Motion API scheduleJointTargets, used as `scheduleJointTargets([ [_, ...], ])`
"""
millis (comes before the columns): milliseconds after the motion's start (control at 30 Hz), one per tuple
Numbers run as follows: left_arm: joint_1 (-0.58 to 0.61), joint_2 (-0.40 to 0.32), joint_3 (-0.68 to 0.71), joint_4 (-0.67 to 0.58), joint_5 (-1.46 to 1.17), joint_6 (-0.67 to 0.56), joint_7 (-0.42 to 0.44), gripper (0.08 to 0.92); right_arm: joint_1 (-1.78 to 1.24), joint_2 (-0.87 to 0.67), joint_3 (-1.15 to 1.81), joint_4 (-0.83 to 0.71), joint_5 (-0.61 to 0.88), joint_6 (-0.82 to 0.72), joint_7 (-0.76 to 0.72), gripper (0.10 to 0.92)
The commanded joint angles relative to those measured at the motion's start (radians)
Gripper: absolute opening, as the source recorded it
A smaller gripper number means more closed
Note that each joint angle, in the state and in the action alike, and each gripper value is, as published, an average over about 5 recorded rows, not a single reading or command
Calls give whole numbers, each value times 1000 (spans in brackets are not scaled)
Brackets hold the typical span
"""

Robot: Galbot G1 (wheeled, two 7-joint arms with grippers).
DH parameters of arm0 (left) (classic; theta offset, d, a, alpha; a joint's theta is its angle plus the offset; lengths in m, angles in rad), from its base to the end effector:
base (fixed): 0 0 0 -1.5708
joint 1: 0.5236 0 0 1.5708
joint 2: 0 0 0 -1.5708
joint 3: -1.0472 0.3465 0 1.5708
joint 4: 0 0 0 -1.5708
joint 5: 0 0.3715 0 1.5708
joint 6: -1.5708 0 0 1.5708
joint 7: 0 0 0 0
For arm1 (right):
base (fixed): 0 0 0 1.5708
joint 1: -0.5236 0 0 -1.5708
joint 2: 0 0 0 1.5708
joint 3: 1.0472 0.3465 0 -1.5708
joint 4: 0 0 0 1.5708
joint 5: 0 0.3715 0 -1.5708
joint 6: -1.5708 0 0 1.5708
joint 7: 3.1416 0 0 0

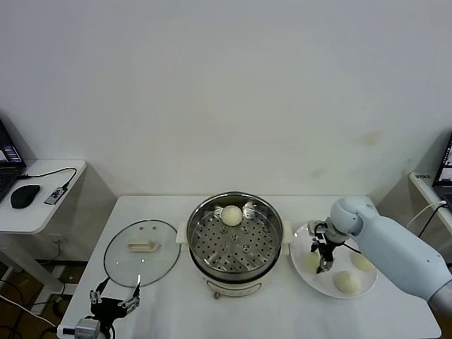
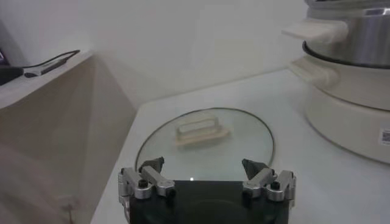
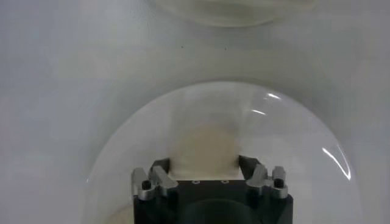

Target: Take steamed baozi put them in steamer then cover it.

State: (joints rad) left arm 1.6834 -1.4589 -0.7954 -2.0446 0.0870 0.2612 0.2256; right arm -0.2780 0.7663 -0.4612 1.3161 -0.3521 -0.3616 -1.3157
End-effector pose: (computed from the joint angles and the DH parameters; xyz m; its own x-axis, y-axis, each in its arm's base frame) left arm 0.1575 0.1080 -0.3227 -0.9041 -0.0429 0.4251 0.0667 0.9686 0.2396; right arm 0.5052 -0.1094 -0.2360 -0.0419 -0.0738 0.9964 -0.9991 -0.0082 -0.0426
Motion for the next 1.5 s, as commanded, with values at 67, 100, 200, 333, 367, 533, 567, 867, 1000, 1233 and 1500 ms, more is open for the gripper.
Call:
scheduleJointTargets([
  [67,2,0,0,-5,1,-1,0,823,53,-51,-12,36,51,-12,-8,654],
  [100,1,0,1,-5,1,-1,0,823,75,-67,-17,49,67,-19,-12,650],
  [200,-5,1,4,-7,2,-1,1,823,164,-122,-54,98,128,-40,-28,640],
  [333,-14,4,5,-10,1,-1,2,823,350,-185,-168,162,235,-70,-47,636],
  [367,-16,5,5,-10,1,-1,1,823,406,-193,-204,174,259,-77,-53,636],
  [533,-27,7,3,-16,0,0,2,823,646,-178,-363,204,379,-118,-74,636],
  [567,-29,7,2,-19,0,0,2,823,693,-163,-393,204,409,-130,-76,636],
  [867,-32,9,-21,-45,-8,2,6,823,965,23,-619,189,671,-227,-82,636],
  [1000,-35,8,-30,-53,-6,3,6,823,954,103,-619,179,707,-259,-75,636],
  [1233,-33,3,-35,-50,-10,0,3,823,908,244,-619,129,718,-284,-59,636],
  [1500,-33,-5,-43,-52,-17,-1,1,823,781,380,-606,26,655,-284,-48,636],
])
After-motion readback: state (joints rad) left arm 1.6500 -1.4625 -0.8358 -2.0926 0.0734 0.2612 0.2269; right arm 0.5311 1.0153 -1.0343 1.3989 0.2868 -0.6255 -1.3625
